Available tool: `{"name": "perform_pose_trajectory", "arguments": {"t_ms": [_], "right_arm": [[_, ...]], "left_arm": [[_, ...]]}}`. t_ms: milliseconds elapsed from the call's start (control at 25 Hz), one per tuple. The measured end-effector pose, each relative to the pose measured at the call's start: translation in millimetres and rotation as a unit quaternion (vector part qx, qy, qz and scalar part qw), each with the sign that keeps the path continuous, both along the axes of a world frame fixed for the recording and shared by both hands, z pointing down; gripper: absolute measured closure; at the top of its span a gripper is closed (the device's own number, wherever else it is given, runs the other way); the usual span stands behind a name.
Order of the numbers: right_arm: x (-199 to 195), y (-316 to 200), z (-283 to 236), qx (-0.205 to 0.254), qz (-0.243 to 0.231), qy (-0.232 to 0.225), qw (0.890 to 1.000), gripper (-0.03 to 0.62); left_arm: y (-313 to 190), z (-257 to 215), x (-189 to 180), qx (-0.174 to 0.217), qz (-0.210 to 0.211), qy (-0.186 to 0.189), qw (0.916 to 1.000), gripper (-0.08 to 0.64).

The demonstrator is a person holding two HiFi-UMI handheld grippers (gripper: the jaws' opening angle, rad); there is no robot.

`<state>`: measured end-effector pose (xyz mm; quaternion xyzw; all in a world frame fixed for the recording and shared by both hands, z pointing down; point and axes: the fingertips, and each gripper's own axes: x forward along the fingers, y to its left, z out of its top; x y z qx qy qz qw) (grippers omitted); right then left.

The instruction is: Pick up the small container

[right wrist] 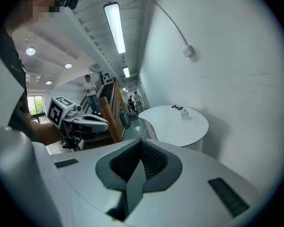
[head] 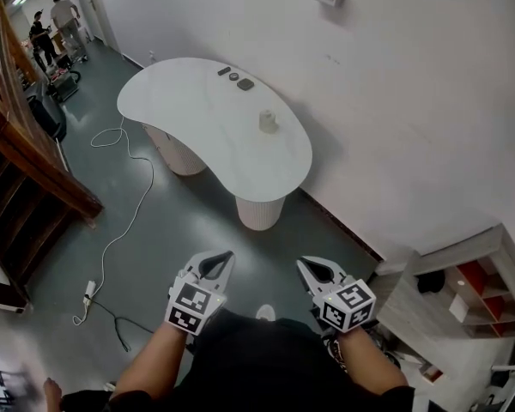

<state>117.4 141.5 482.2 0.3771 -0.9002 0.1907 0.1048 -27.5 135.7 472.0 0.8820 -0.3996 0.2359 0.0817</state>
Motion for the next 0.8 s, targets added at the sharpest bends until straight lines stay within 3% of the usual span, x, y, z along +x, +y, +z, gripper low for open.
{"name": "perform_pose_trajectory", "arguments": {"t_ms": [280, 520, 800], "right_arm": [[3.2, -12.1, 5.6, -0.009, -0.010, -0.011, 1.000, 0.597], [4.1, -28.7, 16.4, -0.017, -0.004, -0.007, 1.000, 0.597], [-4.7, -78.1, 25.1, -0.021, -0.002, 0.010, 1.000, 0.597]], "left_arm": [[-16.3, 3.8, 1.8, -0.009, -0.014, -0.001, 0.9999, 0.543], [-35.1, 16.4, 8.8, -0.016, 0.003, 0.001, 0.9999, 0.543], [-103.1, 19.3, 11.1, -0.006, 0.019, 0.015, 0.9997, 0.543]]}}
